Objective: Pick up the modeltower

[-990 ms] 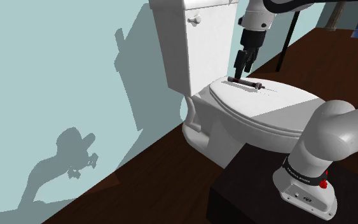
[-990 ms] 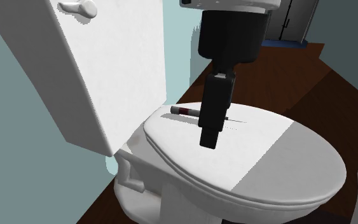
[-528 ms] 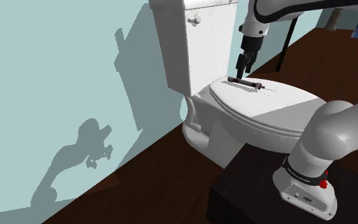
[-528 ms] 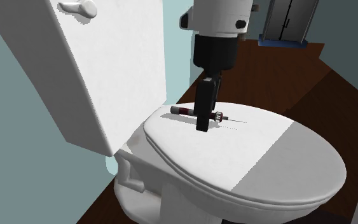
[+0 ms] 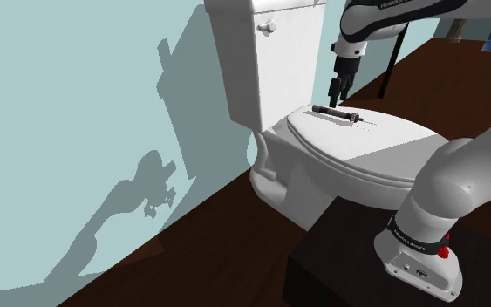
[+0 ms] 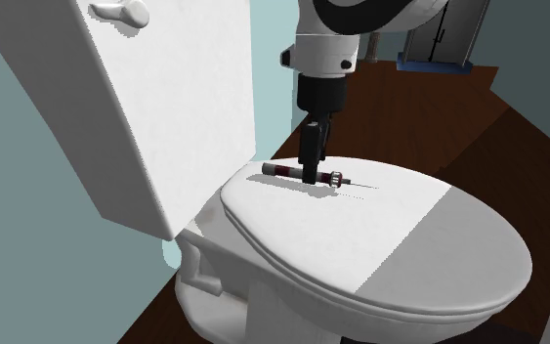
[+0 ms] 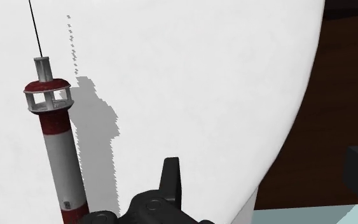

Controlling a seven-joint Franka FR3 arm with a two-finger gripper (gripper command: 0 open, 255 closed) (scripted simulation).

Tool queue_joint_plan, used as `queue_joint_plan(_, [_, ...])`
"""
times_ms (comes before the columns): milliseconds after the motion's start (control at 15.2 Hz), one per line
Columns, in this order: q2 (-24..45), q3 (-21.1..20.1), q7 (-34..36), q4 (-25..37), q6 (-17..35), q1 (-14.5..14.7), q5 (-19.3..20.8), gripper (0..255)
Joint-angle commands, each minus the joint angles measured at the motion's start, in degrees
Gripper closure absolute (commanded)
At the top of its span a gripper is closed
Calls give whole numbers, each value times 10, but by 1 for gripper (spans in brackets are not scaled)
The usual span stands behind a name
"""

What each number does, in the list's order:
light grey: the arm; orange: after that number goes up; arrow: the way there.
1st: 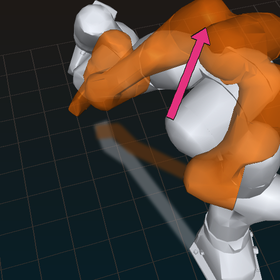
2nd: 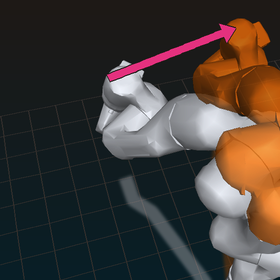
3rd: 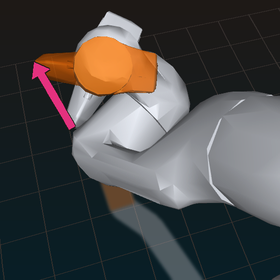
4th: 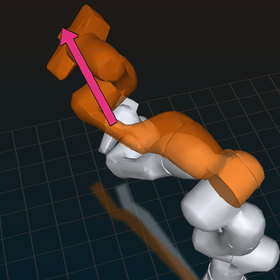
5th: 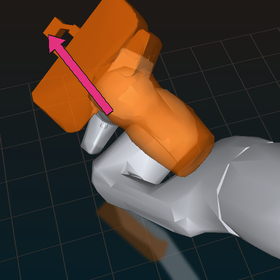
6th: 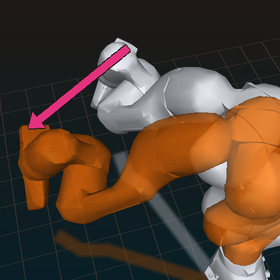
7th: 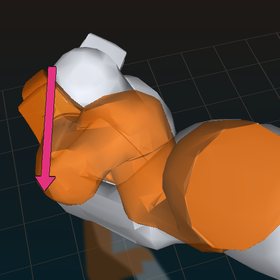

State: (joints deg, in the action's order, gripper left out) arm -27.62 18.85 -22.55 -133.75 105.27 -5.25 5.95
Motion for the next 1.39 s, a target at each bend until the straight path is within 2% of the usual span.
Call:
queue_joint_plan(0, [33,20,-23,15,15,-4,4,0])
queue_joint_plan(396, [146,80,-99,78,53,-14,-8,0])
queue_joint_plan(792, [269,124,-179,158,75,-31,-49,0])
queue_joint_plan(1320, [294,125,-189,124,132,-33,-63,0])
